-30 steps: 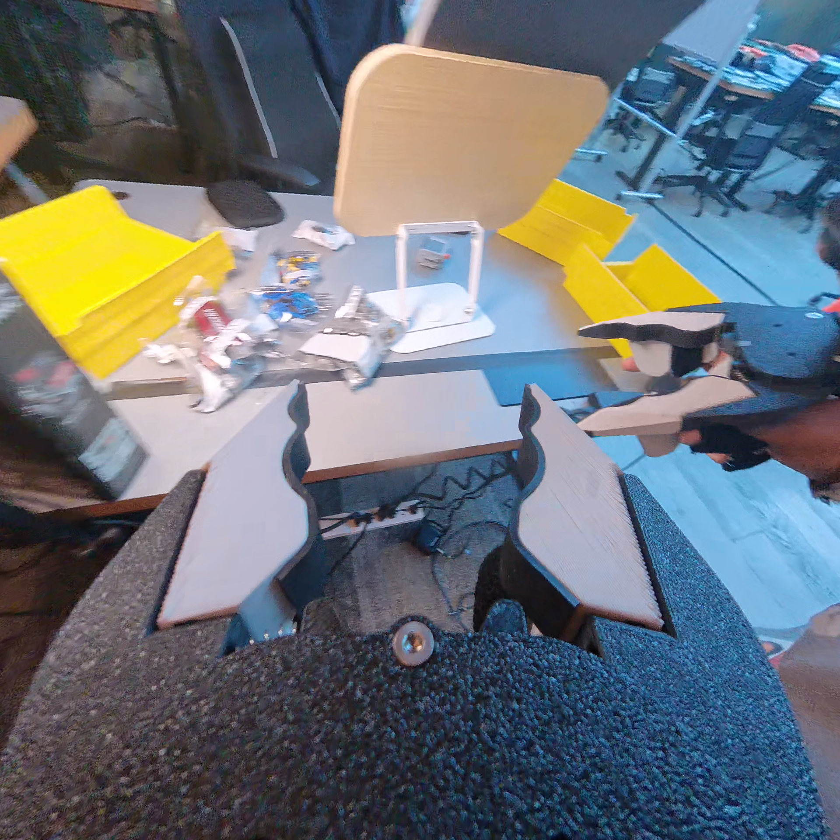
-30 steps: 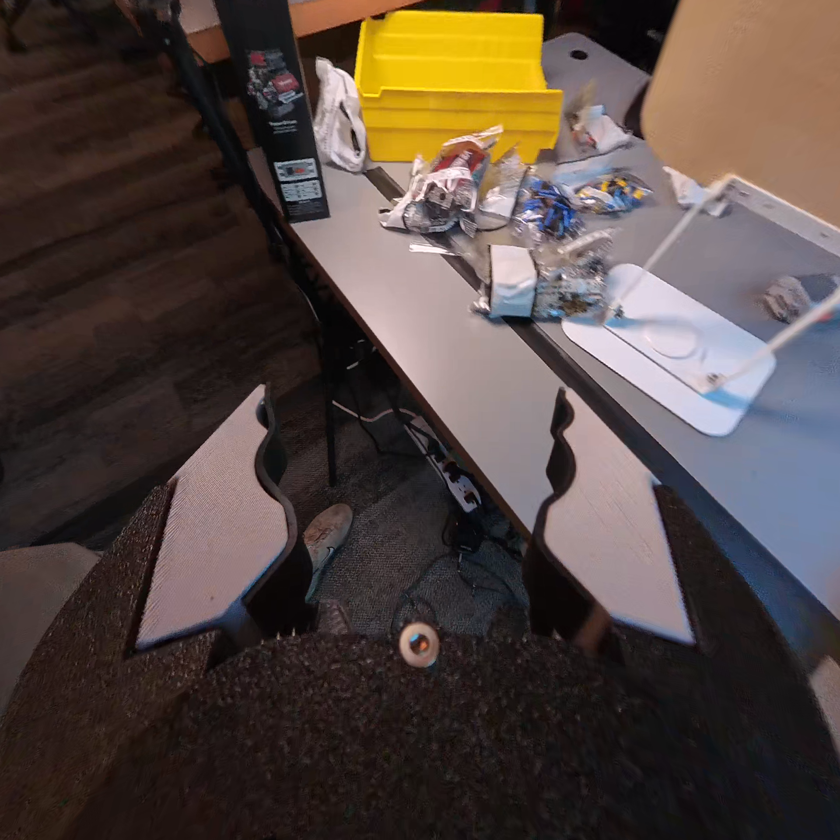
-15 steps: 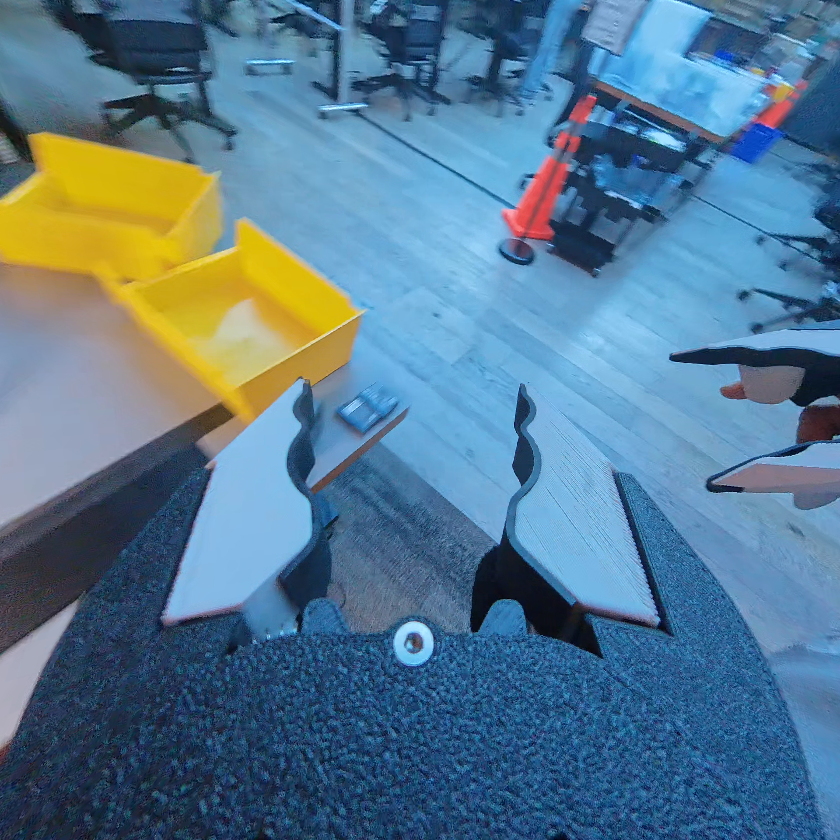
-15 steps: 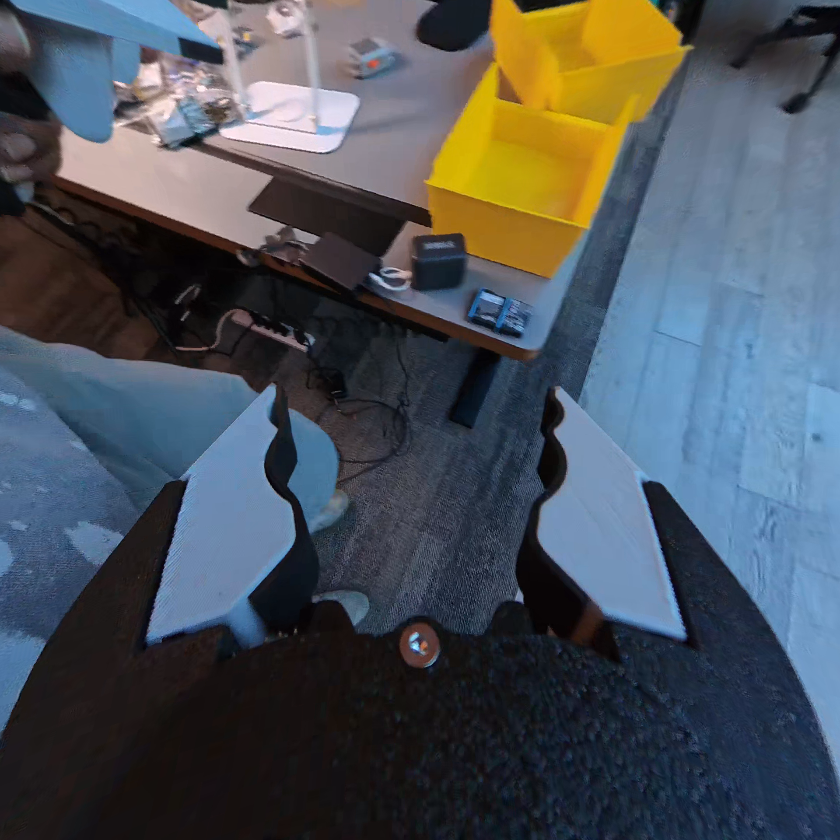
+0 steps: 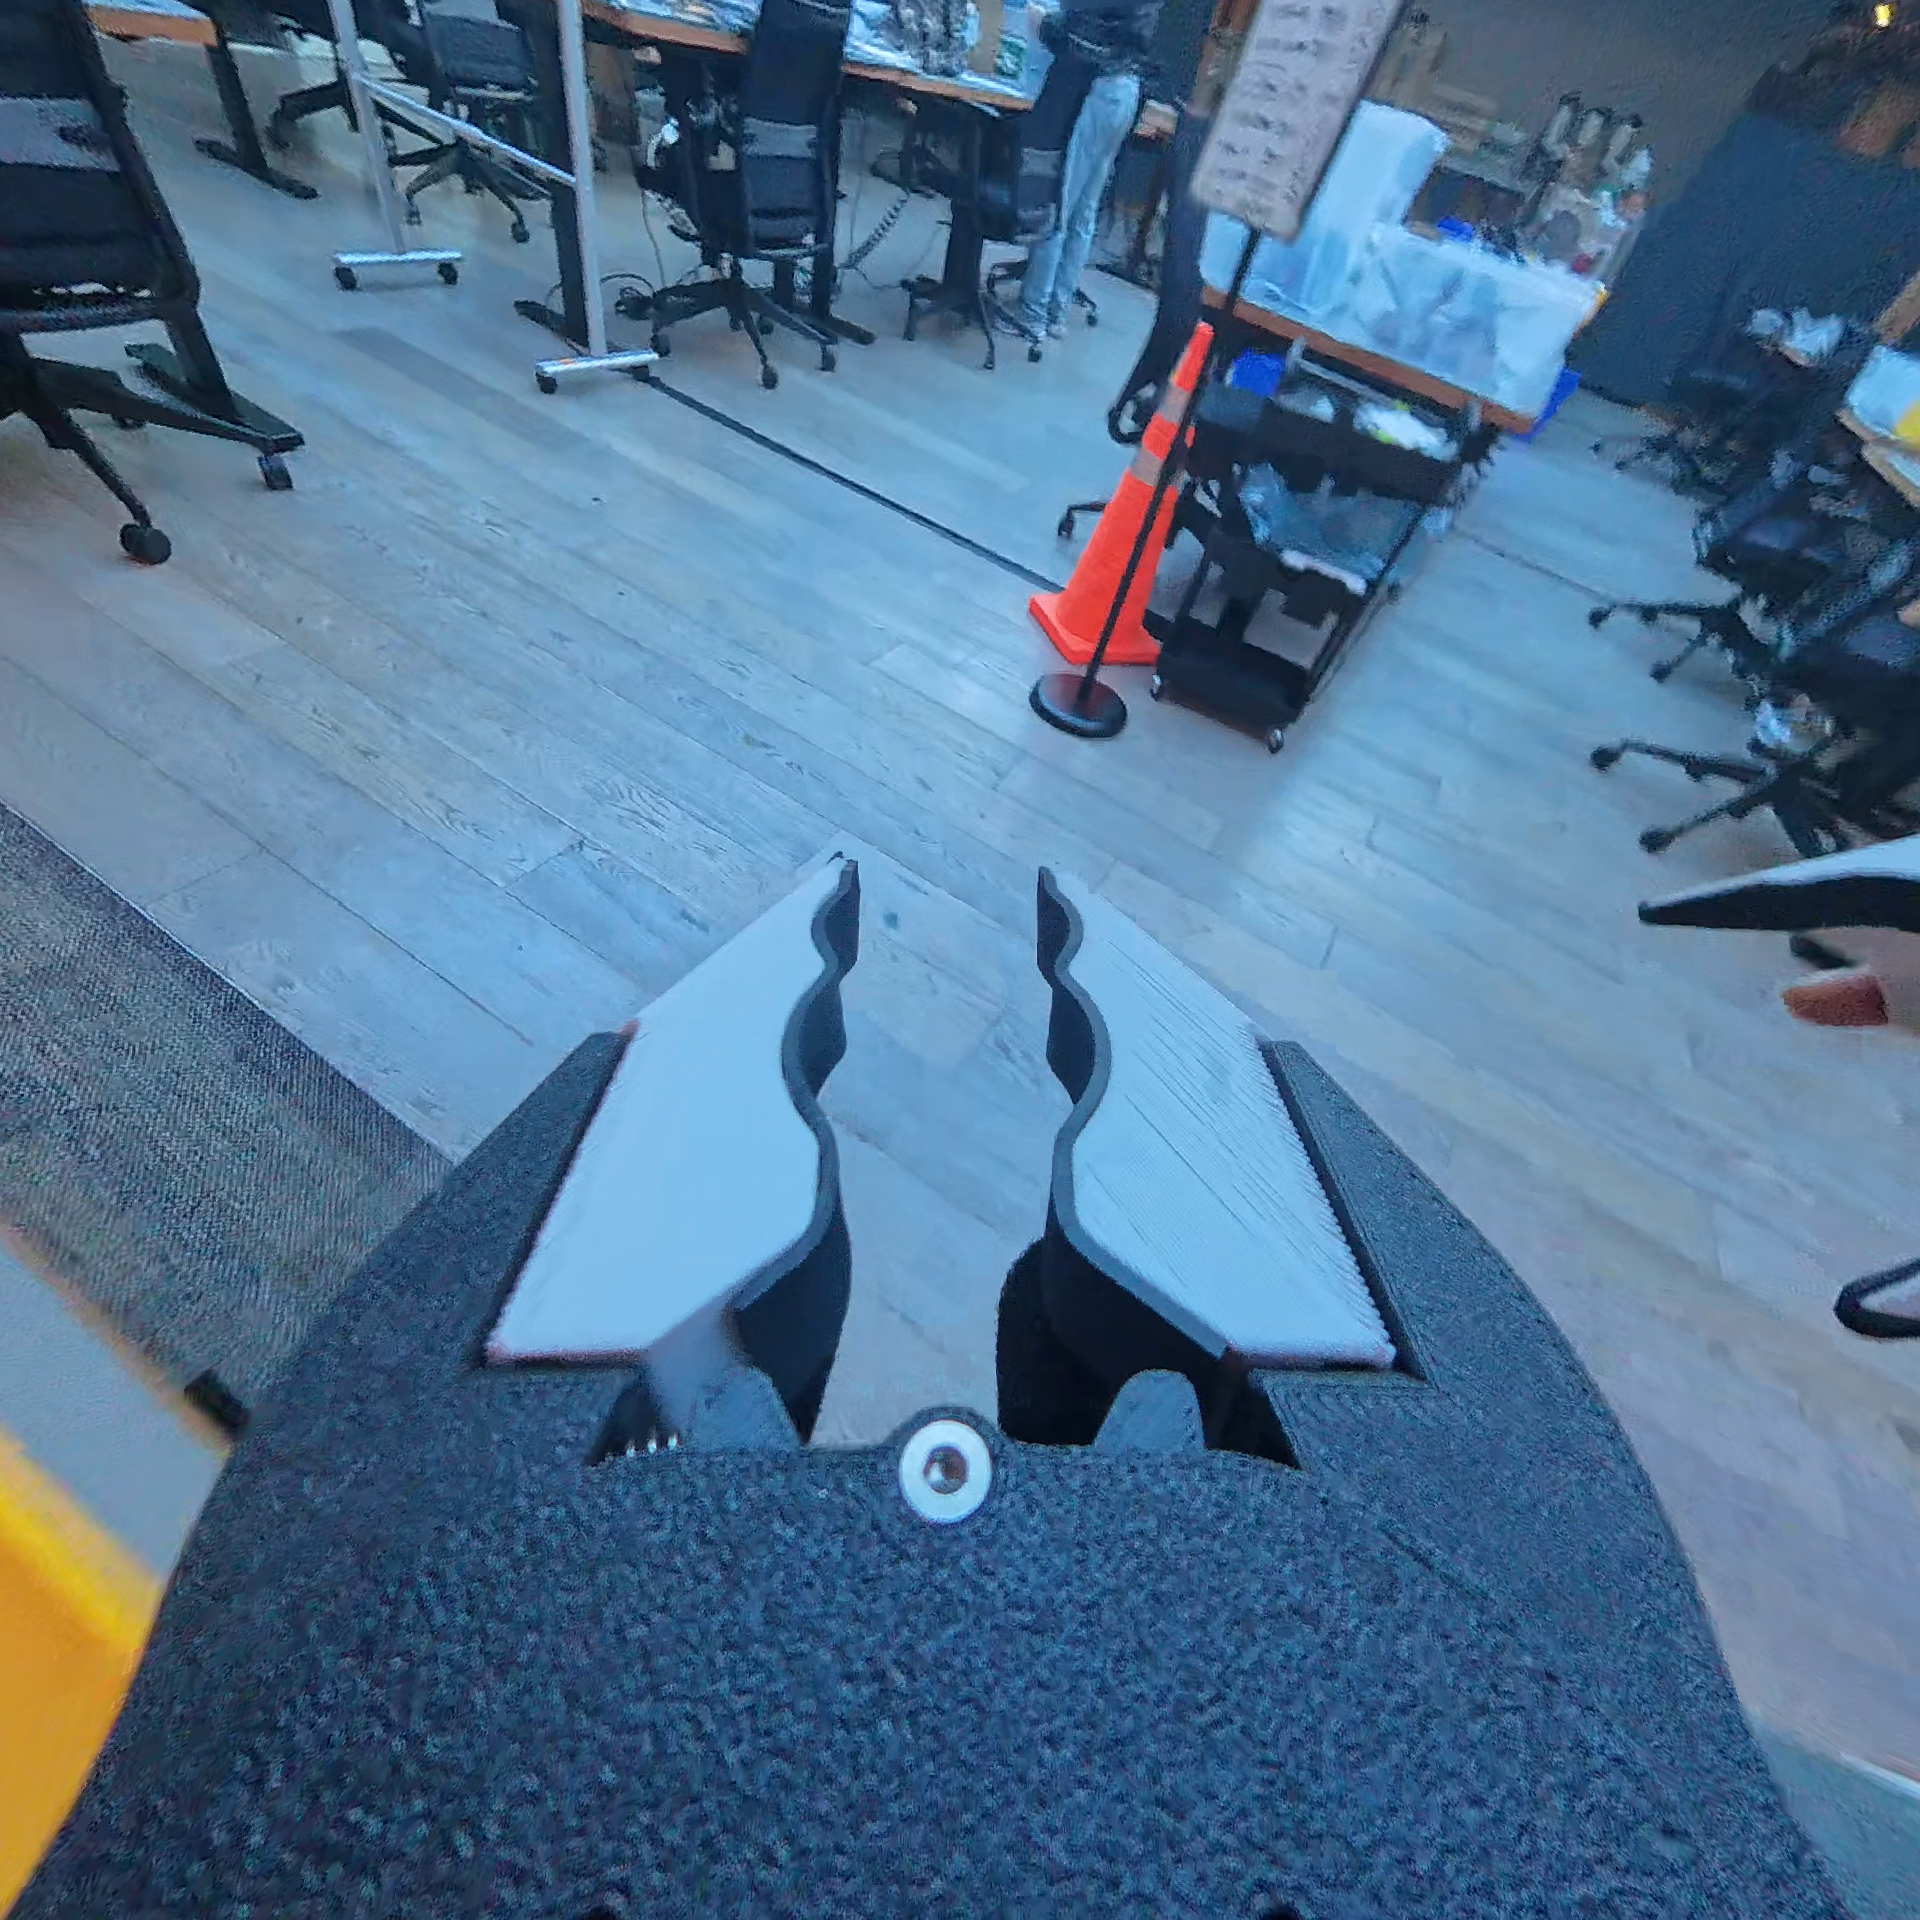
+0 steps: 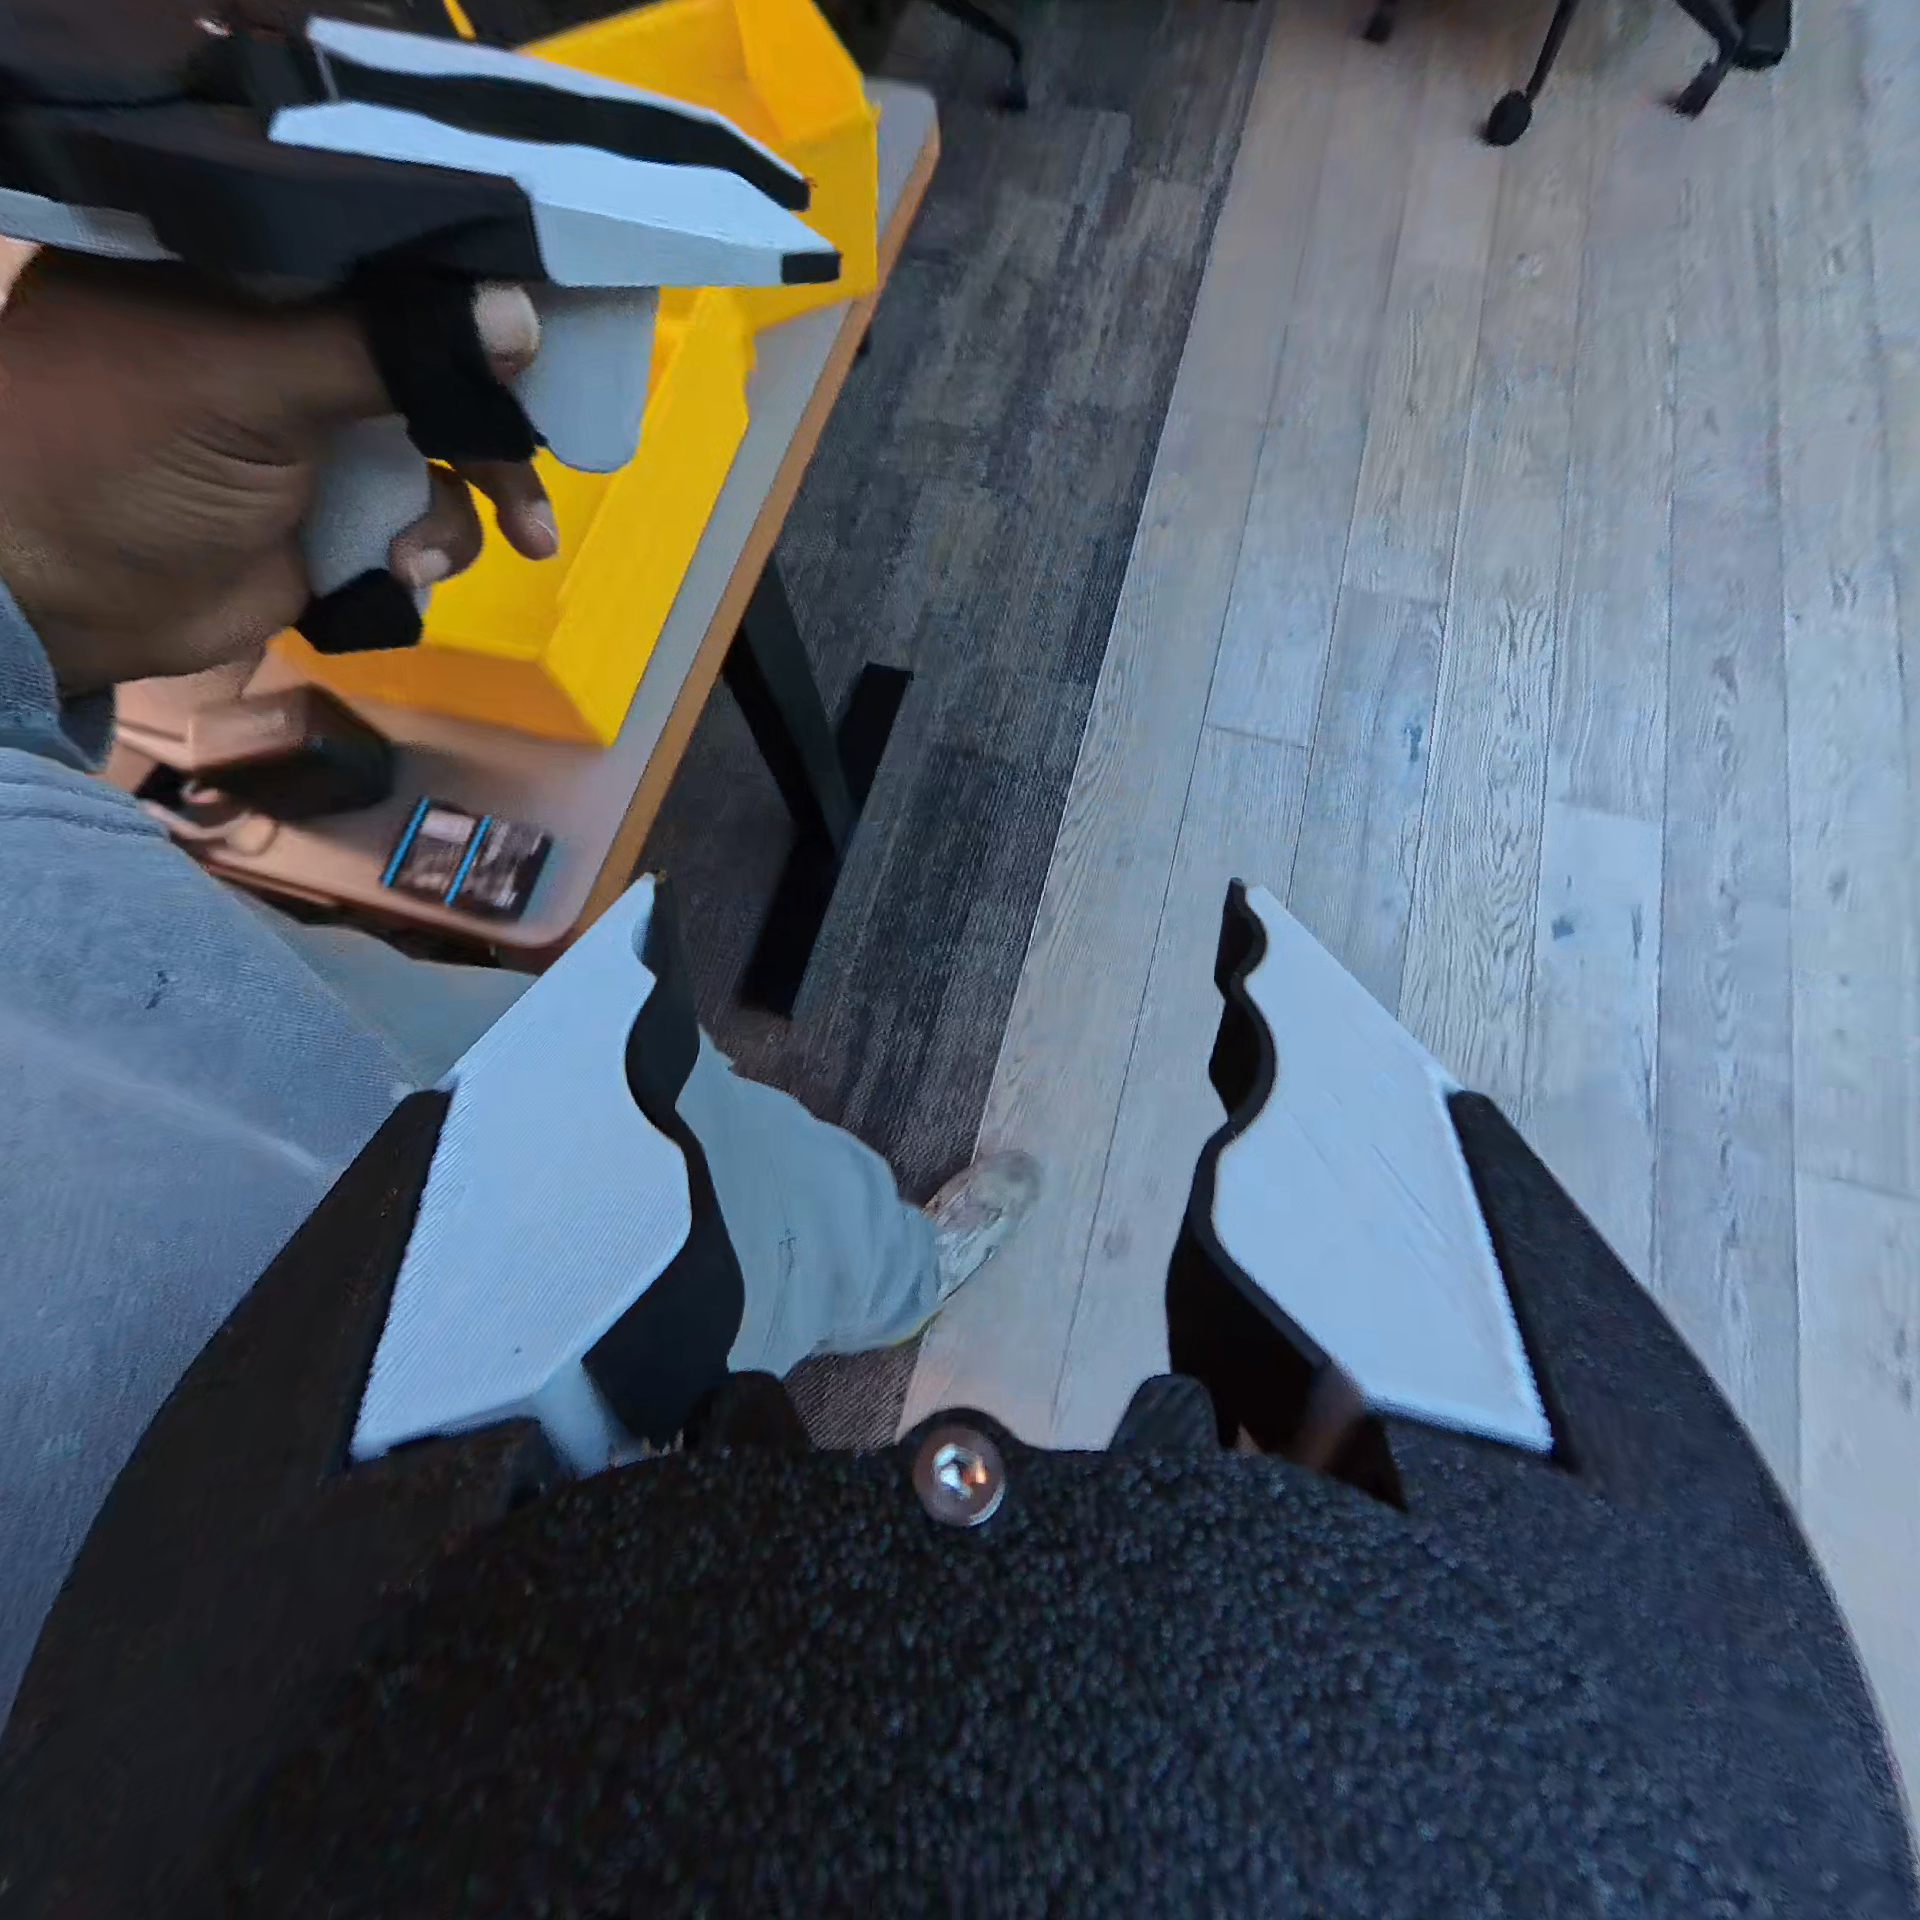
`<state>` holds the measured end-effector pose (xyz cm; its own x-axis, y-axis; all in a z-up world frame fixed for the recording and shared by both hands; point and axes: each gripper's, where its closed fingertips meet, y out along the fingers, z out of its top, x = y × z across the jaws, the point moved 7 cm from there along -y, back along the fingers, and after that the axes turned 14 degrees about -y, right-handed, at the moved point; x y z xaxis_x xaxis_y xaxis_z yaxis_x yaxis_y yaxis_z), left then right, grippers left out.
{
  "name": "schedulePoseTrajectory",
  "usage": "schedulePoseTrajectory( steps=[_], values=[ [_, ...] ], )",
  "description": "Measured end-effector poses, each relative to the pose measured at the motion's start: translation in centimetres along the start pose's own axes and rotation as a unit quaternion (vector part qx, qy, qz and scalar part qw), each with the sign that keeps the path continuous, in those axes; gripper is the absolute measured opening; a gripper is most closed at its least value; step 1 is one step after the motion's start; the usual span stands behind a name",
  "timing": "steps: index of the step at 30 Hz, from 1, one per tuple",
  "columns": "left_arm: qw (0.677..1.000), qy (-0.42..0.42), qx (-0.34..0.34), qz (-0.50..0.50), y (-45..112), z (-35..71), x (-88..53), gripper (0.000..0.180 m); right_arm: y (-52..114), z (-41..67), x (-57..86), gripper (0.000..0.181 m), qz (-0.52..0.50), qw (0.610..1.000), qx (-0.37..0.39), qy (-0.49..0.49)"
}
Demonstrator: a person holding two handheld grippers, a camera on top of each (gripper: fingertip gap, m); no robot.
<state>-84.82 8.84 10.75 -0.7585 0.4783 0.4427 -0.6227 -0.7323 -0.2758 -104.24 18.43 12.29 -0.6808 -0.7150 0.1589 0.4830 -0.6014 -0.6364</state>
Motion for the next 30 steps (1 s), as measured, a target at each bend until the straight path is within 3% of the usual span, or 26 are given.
schedulePoseTrajectory(
  steps=[4, 9, 17, 20, 24, 30],
  values=[
    [0.999, -0.024, 0.046, 0.014, 6.8, 10.2, -3.2, 0.031, 5.8, 6.6, 11.5, 0.102, 0.023, 0.997, 0.018, -0.075],
    [0.991, -0.029, 0.057, 0.119, 10.5, 17.5, -12.8, 0.054, 17.8, 13.1, 23.7, 0.104, 0.063, 0.991, 0.016, -0.115],
    [0.936, -0.114, 0.054, 0.328, 14.9, 21.5, -31.6, 0.059, 40.0, 23.9, 34.9, 0.108, 0.197, 0.963, 0.028, -0.182],
    [0.91, -0.143, 0.104, 0.375, 16.3, 27.3, -37.0, 0.057, 48.4, 31.8, 37.7, 0.109, 0.267, 0.936, 0.048, -0.227],
    [0.874, -0.142, 0.143, 0.443, 16.1, 33.9, -43.9, 0.057, 58.5, 45.7, 37.8, 0.109, 0.356, 0.865, 0.092, -0.343],
    [0.783, -0.199, 0.236, 0.541, 12.5, 36.6, -57.9, 0.061, 75.1, 62.9, 32.8, 0.107, 0.411, 0.785, 0.167, -0.433]
  ],
)
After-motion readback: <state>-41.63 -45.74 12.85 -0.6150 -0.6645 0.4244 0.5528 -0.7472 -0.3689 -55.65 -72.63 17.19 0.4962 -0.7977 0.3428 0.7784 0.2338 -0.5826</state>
